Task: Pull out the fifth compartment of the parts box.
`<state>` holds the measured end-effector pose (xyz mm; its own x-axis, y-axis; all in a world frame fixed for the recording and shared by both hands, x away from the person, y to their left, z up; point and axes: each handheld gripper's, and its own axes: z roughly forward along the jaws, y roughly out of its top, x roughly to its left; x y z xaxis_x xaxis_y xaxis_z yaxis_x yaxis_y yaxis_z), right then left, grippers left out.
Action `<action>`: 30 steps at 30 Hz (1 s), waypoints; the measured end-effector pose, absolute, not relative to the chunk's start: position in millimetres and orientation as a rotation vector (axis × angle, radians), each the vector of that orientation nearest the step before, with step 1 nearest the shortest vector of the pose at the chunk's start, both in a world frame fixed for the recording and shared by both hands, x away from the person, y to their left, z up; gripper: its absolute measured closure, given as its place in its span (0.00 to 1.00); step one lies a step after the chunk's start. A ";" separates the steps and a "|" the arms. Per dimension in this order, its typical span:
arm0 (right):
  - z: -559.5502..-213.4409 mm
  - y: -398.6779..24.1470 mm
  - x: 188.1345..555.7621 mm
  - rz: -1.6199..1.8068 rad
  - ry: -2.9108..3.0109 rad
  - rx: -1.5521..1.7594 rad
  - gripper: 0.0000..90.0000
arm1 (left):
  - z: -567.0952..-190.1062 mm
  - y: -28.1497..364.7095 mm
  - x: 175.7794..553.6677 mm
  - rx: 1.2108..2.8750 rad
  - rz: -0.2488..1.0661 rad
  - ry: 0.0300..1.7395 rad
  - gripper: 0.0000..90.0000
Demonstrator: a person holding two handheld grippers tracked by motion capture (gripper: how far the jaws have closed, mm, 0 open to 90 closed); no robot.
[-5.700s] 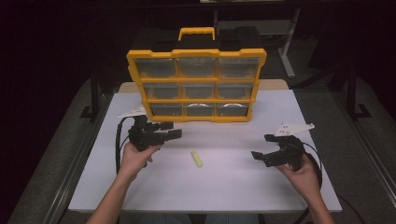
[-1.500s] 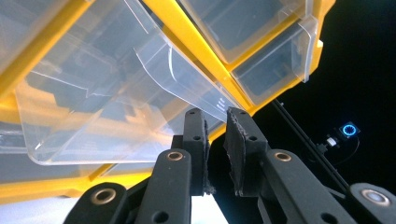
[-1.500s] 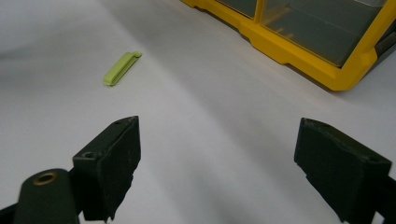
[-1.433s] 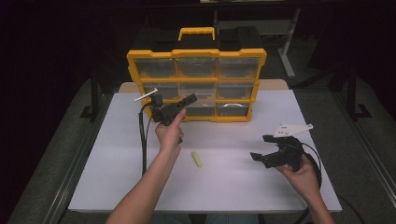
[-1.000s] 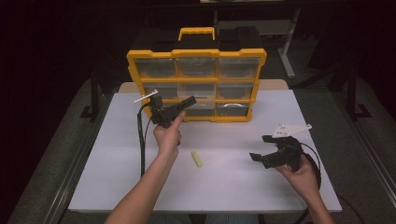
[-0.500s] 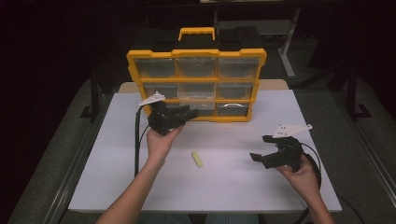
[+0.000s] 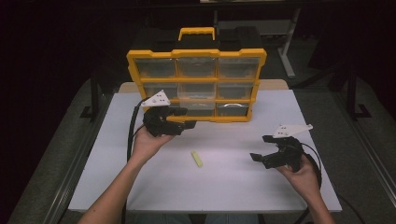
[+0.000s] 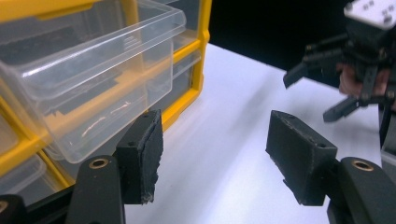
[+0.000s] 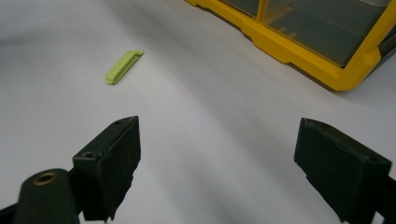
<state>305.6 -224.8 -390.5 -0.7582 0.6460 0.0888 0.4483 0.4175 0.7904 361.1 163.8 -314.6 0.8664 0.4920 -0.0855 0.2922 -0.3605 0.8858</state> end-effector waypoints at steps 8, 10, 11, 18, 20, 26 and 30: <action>-390.0 -225.6 305.0 1.266 2.439 0.968 0.15 | -299.1 163.3 361.2 2.059 0.256 0.469 0.35; -390.1 -226.0 305.3 1.268 2.438 0.964 0.15 | -294.9 162.6 361.8 2.081 0.265 0.440 0.35; -390.0 -226.1 305.3 1.269 2.437 0.965 0.15 | -292.7 161.6 362.0 2.088 0.269 0.429 0.35; -389.5 -227.1 305.2 1.278 2.434 0.969 0.15 | -273.6 157.7 367.7 2.149 0.297 0.363 0.35; -389.6 -228.1 305.7 1.278 2.434 0.960 0.15 | -268.4 157.0 370.3 2.159 0.301 0.351 0.36; -388.9 -229.7 305.5 1.288 2.428 0.970 0.15 | -257.7 153.8 378.6 2.194 0.322 0.308 0.37; -388.9 -229.9 305.5 1.287 2.431 0.970 0.15 | -252.5 150.5 385.8 2.226 0.327 0.280 0.39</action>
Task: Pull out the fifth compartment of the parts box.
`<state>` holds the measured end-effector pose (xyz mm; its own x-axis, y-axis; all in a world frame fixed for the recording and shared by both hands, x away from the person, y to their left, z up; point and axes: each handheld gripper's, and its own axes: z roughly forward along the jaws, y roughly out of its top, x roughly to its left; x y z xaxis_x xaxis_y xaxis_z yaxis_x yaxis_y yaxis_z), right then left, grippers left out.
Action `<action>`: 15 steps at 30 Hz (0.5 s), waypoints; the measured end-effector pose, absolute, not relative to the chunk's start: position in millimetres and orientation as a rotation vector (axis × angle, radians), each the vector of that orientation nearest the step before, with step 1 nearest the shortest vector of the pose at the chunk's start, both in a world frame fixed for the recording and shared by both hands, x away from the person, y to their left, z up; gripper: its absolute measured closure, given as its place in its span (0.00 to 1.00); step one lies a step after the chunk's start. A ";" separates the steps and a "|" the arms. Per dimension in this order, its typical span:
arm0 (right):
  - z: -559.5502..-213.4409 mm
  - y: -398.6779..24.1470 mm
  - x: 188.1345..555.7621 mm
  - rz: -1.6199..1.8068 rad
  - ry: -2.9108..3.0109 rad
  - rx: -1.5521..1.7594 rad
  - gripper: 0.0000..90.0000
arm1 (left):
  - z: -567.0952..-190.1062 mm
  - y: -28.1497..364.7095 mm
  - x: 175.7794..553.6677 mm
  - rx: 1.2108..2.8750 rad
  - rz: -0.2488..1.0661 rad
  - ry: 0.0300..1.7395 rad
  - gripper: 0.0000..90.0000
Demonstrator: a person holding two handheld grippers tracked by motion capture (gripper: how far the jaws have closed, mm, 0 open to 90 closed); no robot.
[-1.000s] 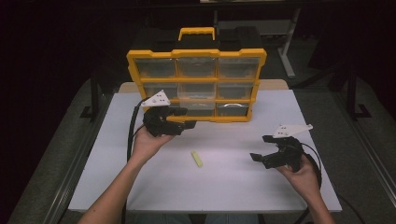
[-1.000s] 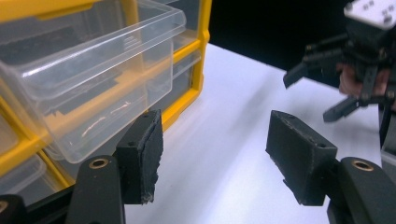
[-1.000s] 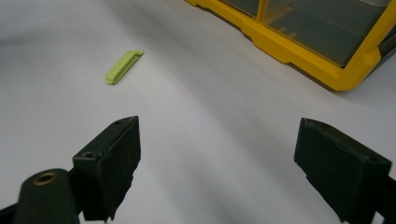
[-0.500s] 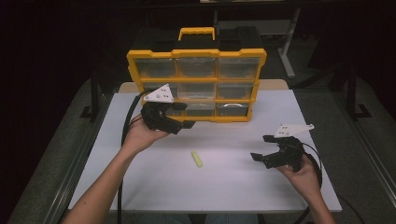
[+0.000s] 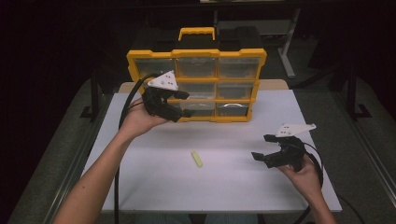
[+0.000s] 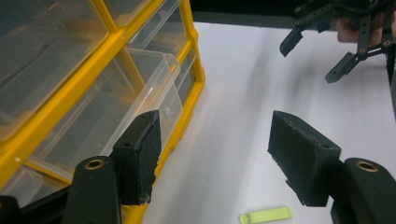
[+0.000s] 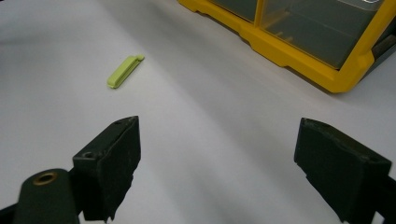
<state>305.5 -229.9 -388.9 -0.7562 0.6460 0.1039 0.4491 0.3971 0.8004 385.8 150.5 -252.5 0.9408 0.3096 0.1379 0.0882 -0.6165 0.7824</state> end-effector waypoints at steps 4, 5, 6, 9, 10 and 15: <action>-388.9 -230.9 305.8 1.292 2.429 0.964 0.15 | -247.5 148.2 394.4 2.242 0.325 0.268 0.40; -389.0 -231.2 306.0 1.293 2.429 0.962 0.15 | -246.5 147.5 396.2 2.242 0.322 0.270 0.40; -389.0 -231.4 306.0 1.293 2.429 0.965 0.15 | -245.4 147.0 398.4 2.246 0.325 0.265 0.41; -389.1 -232.1 306.3 1.296 2.431 0.966 0.15 | -243.1 145.2 403.9 2.264 0.327 0.252 0.42; -389.0 -232.2 306.3 1.297 2.430 0.966 0.15 | -242.6 144.4 405.7 2.269 0.326 0.249 0.42; -388.8 -232.2 305.9 1.299 2.432 0.964 0.15 | -240.4 140.6 414.5 2.291 0.324 0.241 0.44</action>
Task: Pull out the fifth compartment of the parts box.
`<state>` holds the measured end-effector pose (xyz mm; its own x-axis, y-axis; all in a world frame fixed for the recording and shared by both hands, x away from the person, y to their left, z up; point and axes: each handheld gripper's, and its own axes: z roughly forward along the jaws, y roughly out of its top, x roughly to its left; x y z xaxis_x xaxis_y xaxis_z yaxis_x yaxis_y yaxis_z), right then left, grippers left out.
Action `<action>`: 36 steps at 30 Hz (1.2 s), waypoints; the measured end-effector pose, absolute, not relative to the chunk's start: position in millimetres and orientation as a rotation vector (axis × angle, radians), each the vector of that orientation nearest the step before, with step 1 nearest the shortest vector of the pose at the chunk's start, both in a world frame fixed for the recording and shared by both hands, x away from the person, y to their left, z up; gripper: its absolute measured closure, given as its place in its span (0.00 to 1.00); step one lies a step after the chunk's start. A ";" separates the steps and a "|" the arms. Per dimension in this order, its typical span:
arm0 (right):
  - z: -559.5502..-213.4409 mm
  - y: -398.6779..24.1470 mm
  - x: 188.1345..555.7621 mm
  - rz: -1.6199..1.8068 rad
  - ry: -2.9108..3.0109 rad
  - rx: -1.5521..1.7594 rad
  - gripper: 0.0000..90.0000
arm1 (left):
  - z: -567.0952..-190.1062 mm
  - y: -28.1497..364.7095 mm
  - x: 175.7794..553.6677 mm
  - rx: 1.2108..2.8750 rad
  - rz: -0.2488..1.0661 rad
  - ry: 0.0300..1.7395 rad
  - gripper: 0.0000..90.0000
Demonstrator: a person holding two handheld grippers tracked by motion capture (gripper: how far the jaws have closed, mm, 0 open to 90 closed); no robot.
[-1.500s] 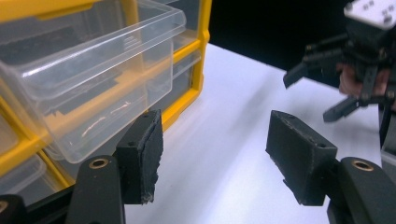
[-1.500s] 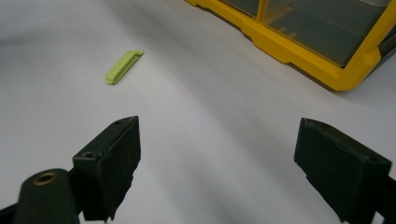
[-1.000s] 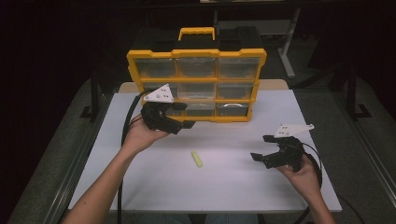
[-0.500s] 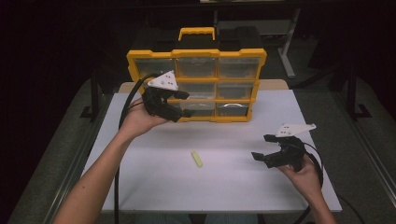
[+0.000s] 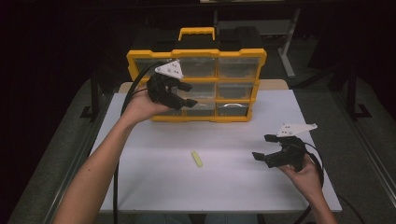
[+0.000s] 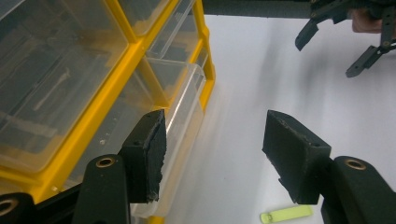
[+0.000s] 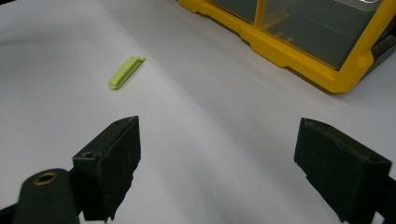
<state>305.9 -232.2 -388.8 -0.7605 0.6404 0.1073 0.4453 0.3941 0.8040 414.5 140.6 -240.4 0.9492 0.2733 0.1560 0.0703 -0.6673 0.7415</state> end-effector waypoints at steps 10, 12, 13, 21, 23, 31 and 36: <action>-388.6 -233.5 306.1 1.311 2.430 0.962 0.15 | -240.1 135.7 431.7 2.342 0.309 0.214 0.47; -388.6 -233.5 306.1 1.314 2.431 0.960 0.15 | -242.3 133.4 434.1 2.338 0.295 0.225 0.47; -388.5 -233.6 306.1 1.314 2.431 0.960 0.15 | -243.1 132.8 435.5 2.341 0.290 0.221 0.48; -388.6 -233.7 306.3 1.316 2.432 0.957 0.15 | -250.8 126.8 446.0 2.382 0.261 0.223 0.51; -388.7 -234.1 306.5 1.318 2.432 0.957 0.15 | -252.3 125.9 448.8 2.387 0.261 0.226 0.51; -388.8 -234.7 306.9 1.320 2.433 0.952 0.15 | -258.7 122.3 456.9 2.415 0.241 0.234 0.57; -388.9 -234.3 307.1 1.320 2.434 0.950 0.15 | -261.7 120.4 460.3 2.427 0.223 0.233 0.61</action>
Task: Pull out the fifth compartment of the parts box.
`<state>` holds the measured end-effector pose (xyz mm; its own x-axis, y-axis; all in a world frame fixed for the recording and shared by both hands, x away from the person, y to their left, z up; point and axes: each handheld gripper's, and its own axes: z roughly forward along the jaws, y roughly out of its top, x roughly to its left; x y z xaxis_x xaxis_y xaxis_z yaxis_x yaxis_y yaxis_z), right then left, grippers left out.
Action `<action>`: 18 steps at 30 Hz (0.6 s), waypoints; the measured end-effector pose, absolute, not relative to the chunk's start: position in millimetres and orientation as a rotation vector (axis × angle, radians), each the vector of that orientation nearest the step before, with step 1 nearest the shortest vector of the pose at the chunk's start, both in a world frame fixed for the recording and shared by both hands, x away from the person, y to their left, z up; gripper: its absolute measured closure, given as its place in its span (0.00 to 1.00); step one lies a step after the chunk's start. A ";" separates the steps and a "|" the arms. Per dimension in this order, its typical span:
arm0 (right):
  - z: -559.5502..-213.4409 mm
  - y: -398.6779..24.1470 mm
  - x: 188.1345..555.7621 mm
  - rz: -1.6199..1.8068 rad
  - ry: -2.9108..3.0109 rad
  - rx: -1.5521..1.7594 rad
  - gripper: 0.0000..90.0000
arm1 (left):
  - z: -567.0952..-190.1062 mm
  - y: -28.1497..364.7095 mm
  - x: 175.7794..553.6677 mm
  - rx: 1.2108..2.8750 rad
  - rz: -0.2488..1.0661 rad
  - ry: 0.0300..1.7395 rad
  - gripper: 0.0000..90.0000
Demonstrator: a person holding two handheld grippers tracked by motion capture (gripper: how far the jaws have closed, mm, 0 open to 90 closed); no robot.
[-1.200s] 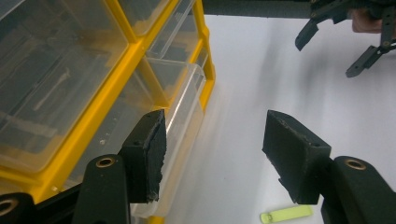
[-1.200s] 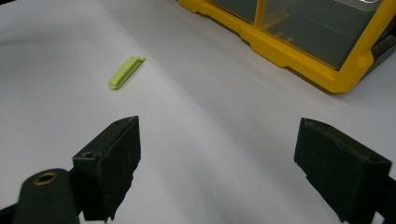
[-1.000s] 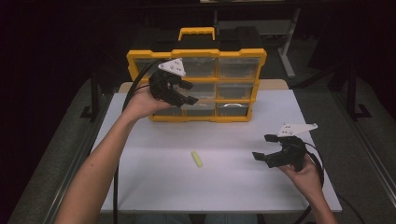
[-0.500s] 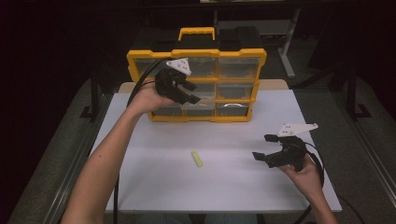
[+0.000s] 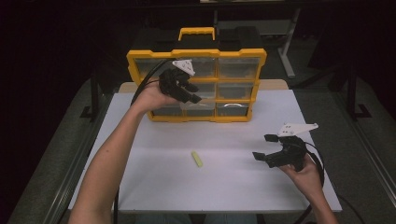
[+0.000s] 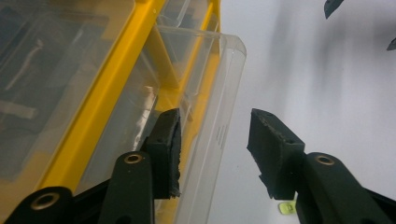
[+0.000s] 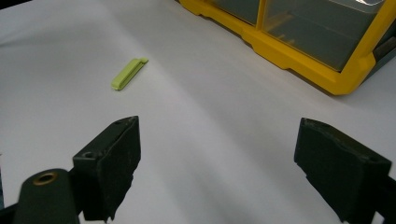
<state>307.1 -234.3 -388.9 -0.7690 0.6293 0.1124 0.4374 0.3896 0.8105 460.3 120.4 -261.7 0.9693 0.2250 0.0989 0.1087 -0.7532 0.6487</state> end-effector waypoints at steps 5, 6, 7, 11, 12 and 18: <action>-389.0 -233.6 306.9 1.320 2.437 0.950 0.15 | -264.2 119.2 462.5 2.436 0.208 0.226 0.65; -389.0 -233.4 306.8 1.319 2.438 0.949 0.15 | -264.7 119.0 462.7 2.438 0.204 0.226 0.67; -389.0 -233.3 306.8 1.317 2.440 0.948 0.15 | -265.0 118.7 463.0 2.440 0.202 0.226 0.68; -388.7 -233.1 306.4 1.317 2.442 0.947 0.15 | -265.7 118.8 463.7 2.442 0.198 0.226 0.70; -388.7 -233.2 306.4 1.317 2.442 0.945 0.15 | -266.2 118.7 463.3 2.428 0.191 0.240 0.71; -388.7 -232.7 306.3 1.315 2.444 0.939 0.15 | -264.9 121.6 463.8 2.425 0.185 0.237 0.76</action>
<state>306.3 -232.7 -388.7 -0.7745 0.6230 0.1094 0.4345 0.3982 0.8079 463.8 121.6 -264.9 0.9733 0.2185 0.0701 0.1215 -0.7498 0.6504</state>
